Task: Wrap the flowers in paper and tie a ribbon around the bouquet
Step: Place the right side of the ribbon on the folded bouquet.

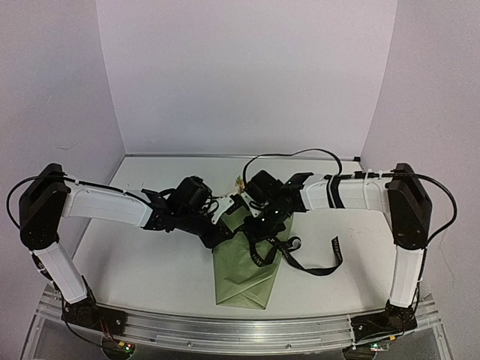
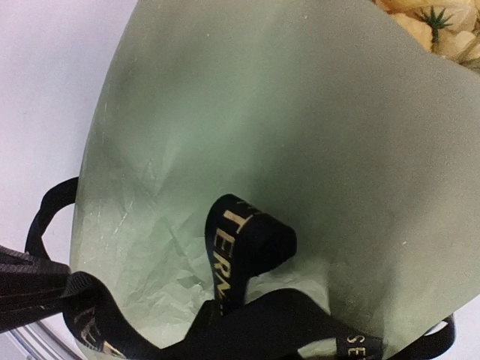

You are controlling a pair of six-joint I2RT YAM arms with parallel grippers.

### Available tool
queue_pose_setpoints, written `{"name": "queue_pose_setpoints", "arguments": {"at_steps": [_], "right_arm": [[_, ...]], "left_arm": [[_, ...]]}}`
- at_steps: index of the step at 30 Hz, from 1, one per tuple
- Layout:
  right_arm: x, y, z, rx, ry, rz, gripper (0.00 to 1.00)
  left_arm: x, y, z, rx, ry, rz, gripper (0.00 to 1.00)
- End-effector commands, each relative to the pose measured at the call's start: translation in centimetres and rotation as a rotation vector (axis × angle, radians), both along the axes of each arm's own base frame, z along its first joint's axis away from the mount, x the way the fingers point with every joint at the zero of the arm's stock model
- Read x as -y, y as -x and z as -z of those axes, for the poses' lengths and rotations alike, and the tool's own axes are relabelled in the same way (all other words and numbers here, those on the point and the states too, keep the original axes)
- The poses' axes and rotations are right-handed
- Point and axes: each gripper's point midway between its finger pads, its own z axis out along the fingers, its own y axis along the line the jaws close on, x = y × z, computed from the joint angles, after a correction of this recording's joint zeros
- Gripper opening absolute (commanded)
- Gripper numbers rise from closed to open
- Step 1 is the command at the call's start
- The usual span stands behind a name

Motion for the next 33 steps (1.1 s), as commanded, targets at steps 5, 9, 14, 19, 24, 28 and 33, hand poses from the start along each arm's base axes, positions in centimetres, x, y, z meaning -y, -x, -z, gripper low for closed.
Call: {"name": "queue_pose_setpoints", "arguments": {"at_steps": [5,9,14,19,24,28,33], "right_arm": [[0.6,2.3,-2.3,-0.017,-0.069,-0.005,0.33],[1.3,2.9,-3.9,0.0,-0.098,-0.007,0.43],[2.5,3.1,-5.2,0.036,-0.093,0.005,0.51],[4.1,2.9,-5.1,0.054,-0.052,0.029,0.53],[5.6,2.5,-5.0,0.051,-0.047,0.071,0.54],[7.1,2.4,-5.3,0.056,-0.048,0.104,0.55],[9.4,2.6,-5.4,0.067,-0.038,0.151,0.58]], "left_arm": [[0.9,0.9,0.9,-0.03,-0.021,0.064,0.0],[1.3,1.6,1.6,-0.036,-0.05,0.096,0.01],[1.6,2.7,2.7,-0.014,-0.105,0.127,0.01],[1.1,2.9,3.2,0.007,-0.15,0.129,0.06],[0.5,2.4,2.3,0.034,-0.148,0.08,0.38],[0.3,1.8,-0.4,0.068,-0.063,0.006,0.57],[0.1,0.9,-3.9,0.08,0.06,-0.088,0.69]]}}
